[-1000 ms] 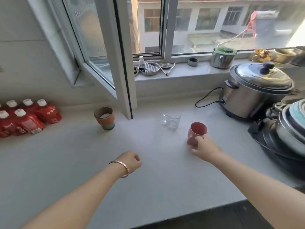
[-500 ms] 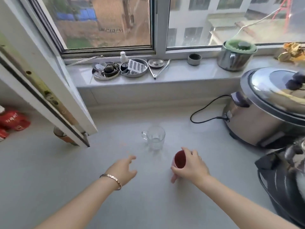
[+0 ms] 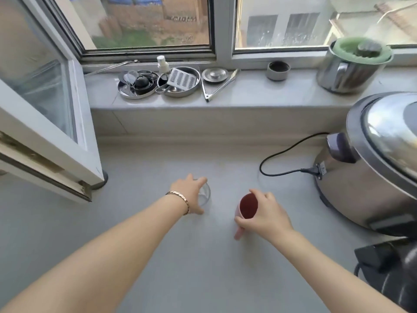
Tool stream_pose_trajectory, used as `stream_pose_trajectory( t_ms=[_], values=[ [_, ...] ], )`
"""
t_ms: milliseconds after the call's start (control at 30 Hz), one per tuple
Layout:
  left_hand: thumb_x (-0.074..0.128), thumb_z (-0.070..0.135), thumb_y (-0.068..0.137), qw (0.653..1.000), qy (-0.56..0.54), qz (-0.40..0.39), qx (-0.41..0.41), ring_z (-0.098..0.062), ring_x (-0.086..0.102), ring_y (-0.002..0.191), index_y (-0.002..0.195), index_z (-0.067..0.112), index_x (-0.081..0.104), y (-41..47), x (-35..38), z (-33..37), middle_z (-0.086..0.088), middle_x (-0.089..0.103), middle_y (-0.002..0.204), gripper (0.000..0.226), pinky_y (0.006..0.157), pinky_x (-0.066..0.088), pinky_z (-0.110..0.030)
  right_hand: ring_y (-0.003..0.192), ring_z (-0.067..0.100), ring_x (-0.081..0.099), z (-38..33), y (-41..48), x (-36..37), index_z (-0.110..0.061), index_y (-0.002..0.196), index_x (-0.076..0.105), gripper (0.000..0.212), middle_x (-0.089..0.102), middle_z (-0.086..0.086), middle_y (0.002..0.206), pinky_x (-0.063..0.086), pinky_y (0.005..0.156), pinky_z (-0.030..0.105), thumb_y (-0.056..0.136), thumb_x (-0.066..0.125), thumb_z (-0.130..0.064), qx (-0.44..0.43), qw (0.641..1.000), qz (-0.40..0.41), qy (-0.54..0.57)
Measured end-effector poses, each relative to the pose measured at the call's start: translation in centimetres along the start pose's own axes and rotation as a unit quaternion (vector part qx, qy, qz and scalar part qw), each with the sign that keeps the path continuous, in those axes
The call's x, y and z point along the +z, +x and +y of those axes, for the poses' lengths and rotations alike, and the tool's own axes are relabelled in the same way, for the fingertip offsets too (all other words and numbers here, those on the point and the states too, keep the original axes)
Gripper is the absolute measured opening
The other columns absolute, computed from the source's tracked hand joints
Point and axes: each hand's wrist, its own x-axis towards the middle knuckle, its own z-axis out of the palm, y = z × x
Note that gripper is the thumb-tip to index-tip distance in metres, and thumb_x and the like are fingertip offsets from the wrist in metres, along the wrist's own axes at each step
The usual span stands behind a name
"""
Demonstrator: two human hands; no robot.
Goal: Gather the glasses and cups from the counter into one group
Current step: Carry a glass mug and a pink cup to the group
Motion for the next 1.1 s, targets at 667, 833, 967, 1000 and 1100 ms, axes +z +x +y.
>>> stream_pose_trajectory(
  t_ms=[667, 833, 967, 1000, 1100],
  values=[
    [0.068, 0.062, 0.053, 0.878, -0.338, 0.218, -0.259, -0.012, 0.062, 0.102, 0.123, 0.042, 0.036, -21.3, 8.9, -5.5, 0.012, 0.051, 0.118, 0.08, 0.074, 0.044, -0.022, 0.114, 0.016, 0.051, -8.4, -8.0, 4.7, -0.038, 0.138, 0.029, 0.086, 0.04, -0.01, 0.129, 0.044, 0.082, 0.026, 0.063, 0.07, -0.048, -0.242, 0.958, -0.102, -0.118],
    [0.072, 0.062, 0.055, 0.809, -0.358, 0.286, -0.367, -0.012, 0.059, 0.107, 0.129, 0.035, 0.037, -33.8, 13.2, -11.3, 0.009, 0.051, 0.124, 0.087, 0.082, 0.049, -0.025, 0.116, 0.014, 0.049, -15.9, -14.8, 10.3, -0.038, 0.138, 0.028, 0.086, 0.039, -0.01, 0.131, 0.041, 0.081, 0.021, 0.064, 0.07, -0.046, -0.359, 0.907, -0.158, -0.156],
    [0.076, 0.062, 0.052, 0.73, -0.369, 0.341, -0.463, -0.012, 0.059, 0.105, 0.128, 0.034, 0.038, -45.5, 18.1, -15.1, 0.009, 0.053, 0.12, 0.09, 0.08, 0.047, -0.026, 0.116, 0.018, 0.05, -22.5, -22.9, 16.2, -0.039, 0.138, 0.03, 0.086, 0.04, -0.008, 0.132, 0.042, 0.083, 0.024, 0.064, 0.071, -0.047, -0.45, 0.847, -0.204, -0.199],
    [0.075, 0.063, 0.051, 0.712, -0.367, 0.346, -0.488, -0.012, 0.06, 0.104, 0.128, 0.034, 0.038, -48.6, 19.6, -15.8, 0.01, 0.052, 0.12, 0.09, 0.079, 0.046, -0.025, 0.116, 0.018, 0.05, -23.9, -25.3, 17.9, -0.039, 0.138, 0.03, 0.085, 0.041, -0.008, 0.132, 0.042, 0.083, 0.024, 0.064, 0.071, -0.047, -0.469, 0.832, -0.214, -0.203],
    [0.075, 0.062, 0.051, 0.655, -0.365, 0.36, -0.555, -0.014, 0.06, 0.104, 0.128, 0.035, 0.038, -58.1, 24.3, -17.8, 0.009, 0.053, 0.119, 0.089, 0.08, 0.046, -0.027, 0.114, 0.018, 0.051, -27.4, -33.2, 23.2, -0.038, 0.138, 0.032, 0.086, 0.044, -0.006, 0.13, 0.041, 0.083, 0.023, 0.063, 0.072, -0.048, -0.524, 0.79, -0.241, -0.208]
  ],
)
